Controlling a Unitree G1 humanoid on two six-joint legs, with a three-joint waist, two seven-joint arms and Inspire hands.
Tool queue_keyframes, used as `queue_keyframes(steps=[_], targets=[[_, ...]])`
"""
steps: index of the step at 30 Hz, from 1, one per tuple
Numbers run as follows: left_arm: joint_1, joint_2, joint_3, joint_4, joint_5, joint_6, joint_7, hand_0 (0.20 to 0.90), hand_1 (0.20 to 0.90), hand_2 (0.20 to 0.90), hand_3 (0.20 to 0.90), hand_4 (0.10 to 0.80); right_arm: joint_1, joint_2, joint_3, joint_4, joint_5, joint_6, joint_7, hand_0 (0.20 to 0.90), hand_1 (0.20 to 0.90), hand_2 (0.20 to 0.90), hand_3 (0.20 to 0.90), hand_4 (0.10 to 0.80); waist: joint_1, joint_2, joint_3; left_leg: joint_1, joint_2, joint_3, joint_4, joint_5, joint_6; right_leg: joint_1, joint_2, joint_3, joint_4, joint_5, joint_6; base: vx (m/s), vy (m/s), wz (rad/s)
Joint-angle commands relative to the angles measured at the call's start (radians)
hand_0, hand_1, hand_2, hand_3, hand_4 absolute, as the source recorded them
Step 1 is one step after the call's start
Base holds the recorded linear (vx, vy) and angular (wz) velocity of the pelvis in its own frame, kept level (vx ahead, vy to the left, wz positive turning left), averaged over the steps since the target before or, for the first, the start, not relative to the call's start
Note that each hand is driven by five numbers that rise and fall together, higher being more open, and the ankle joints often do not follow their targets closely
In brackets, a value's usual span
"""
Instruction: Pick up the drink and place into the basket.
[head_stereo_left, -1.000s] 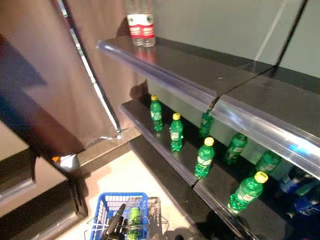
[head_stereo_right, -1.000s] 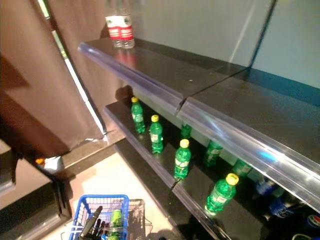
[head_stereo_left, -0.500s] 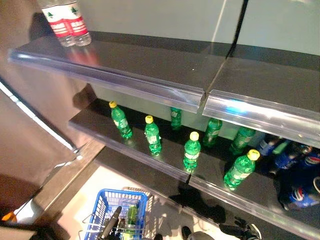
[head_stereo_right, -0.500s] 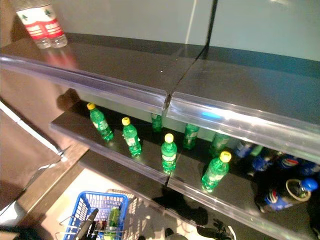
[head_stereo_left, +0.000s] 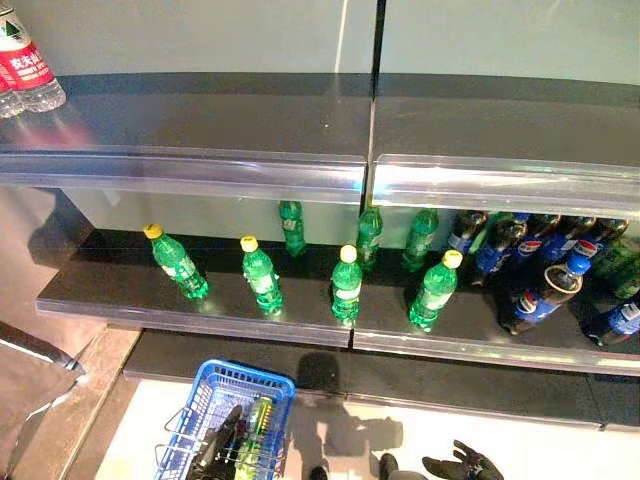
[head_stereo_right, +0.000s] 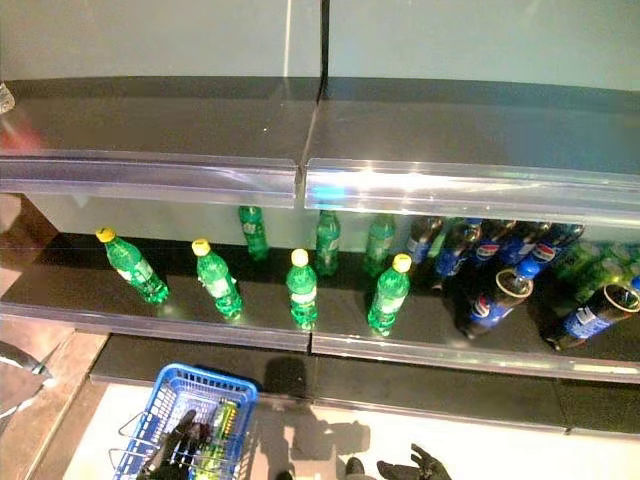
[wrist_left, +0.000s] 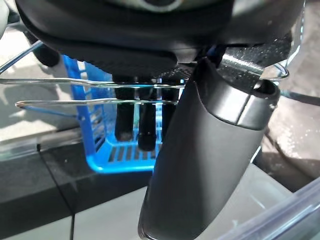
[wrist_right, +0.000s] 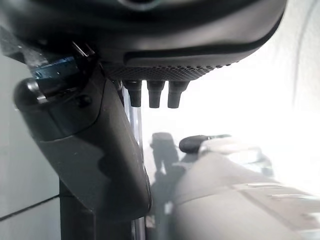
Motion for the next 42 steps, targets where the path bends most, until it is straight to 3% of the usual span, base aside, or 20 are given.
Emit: queue_keyframes(steps=[1,11,19,24,25,29,31,37,42], targets=[[-0.077,0.076,0.013,-0.124,-0.004,-0.117,-0.067,0.3,0.3,0.3,0.2,0.1,-0.067,-0.039,0.012,-0.02,0.035,-0.038,-0.02,0.9,0.9,0.9,0.9,0.8,0.032,-0.005,-0.064,-0.035,-0.044,-0.097,0.115,-0.169,-0.013,-0.009,0.023,-0.031,0.026,-0.027,0.008,-0.003,-0.077,0.14],[-0.049,0.056,0.002,-0.103,0.023,-0.097,-0.057,0.3,0.3,0.3,0.2,0.1,-0.044,-0.043,-0.003,-0.037,0.037,-0.066,-0.01,0.9,0.9,0.9,0.9,0.8,0.039,-0.011,-0.075,-0.01,-0.021,-0.071,0.11,-0.17,-0.032,0.068,0.022,-0.065,-0.013,-0.058,-0.011,0.025,-0.052,0.13],[-0.03,0.064,0.014,-0.101,0.045,-0.082,-0.028,0.3,0.3,0.3,0.2,0.1,-0.017,-0.061,0.014,-0.103,-0.034,-0.168,0.005,0.9,0.9,0.9,0.9,0.8,0.036,-0.011,-0.06,-0.006,-0.013,-0.065,0.111,-0.171,-0.037,0.08,0.016,-0.084,-0.018,-0.064,-0.009,0.018,-0.006,0.09],[-0.015,0.073,0.025,-0.128,0.066,-0.066,-0.006,0.3,0.3,0.3,0.2,0.1,0.037,-0.087,0.078,-0.336,-0.131,-0.182,-0.07,0.9,0.9,0.9,0.9,0.8,0.015,-0.017,-0.041,-0.016,-0.013,-0.058,0.114,-0.171,-0.034,0.064,0.013,-0.075,-0.008,-0.065,-0.004,0.002,-0.001,0.01],[-0.008,0.076,0.033,-0.139,0.073,-0.059,0.002,0.3,0.3,0.3,0.2,0.1,0.07,-0.101,0.099,-0.475,-0.162,-0.172,-0.101,0.9,0.9,0.9,0.9,0.8,0.001,-0.02,-0.034,-0.019,-0.014,-0.056,0.114,-0.171,-0.031,0.056,0.013,-0.07,-0.006,-0.062,0.0,0.0,0.0,0.0],[0.008,0.077,0.047,-0.158,0.084,-0.052,0.017,0.3,0.3,0.3,0.2,0.1,0.136,-0.11,0.098,-0.671,-0.182,-0.17,-0.12,0.9,0.9,0.9,0.9,0.8,-0.026,-0.024,-0.024,-0.023,-0.017,-0.049,0.115,-0.174,-0.024,0.044,0.013,-0.051,-0.003,-0.058,0.007,0.0,0.0,0.0],[0.029,0.074,0.056,-0.175,0.099,-0.047,0.028,0.3,0.3,0.3,0.2,0.1,0.209,-0.123,0.079,-0.808,-0.192,-0.212,-0.116,0.9,0.9,0.9,0.9,0.8,-0.051,-0.027,-0.017,-0.031,-0.023,-0.038,0.127,-0.183,-0.016,0.028,0.011,-0.028,0.001,-0.054,0.016,0.003,0.014,-0.05],[0.045,0.081,0.041,-0.195,0.129,-0.039,0.036,0.3,0.3,0.3,0.2,0.1,0.27,-0.174,0.044,-0.992,-0.167,-0.274,-0.1,0.9,0.9,0.9,0.9,0.8,-0.088,-0.028,0.022,-0.074,-0.037,-0.017,0.2,-0.21,0.007,-0.023,0.006,0.031,0.031,-0.04,0.036,-0.009,0.027,-0.21],[0.007,0.105,0.002,-0.225,0.056,-0.074,0.044,0.3,0.3,0.3,0.2,0.1,0.189,-0.223,0.042,-1.092,-0.116,-0.34,-0.143,0.9,0.9,0.9,0.9,0.8,-0.097,-0.038,0.129,-0.236,-0.048,-0.011,0.356,-0.23,0.026,-0.164,0.003,0.062,0.131,-0.036,0.037,-0.203,-0.028,-0.35]])
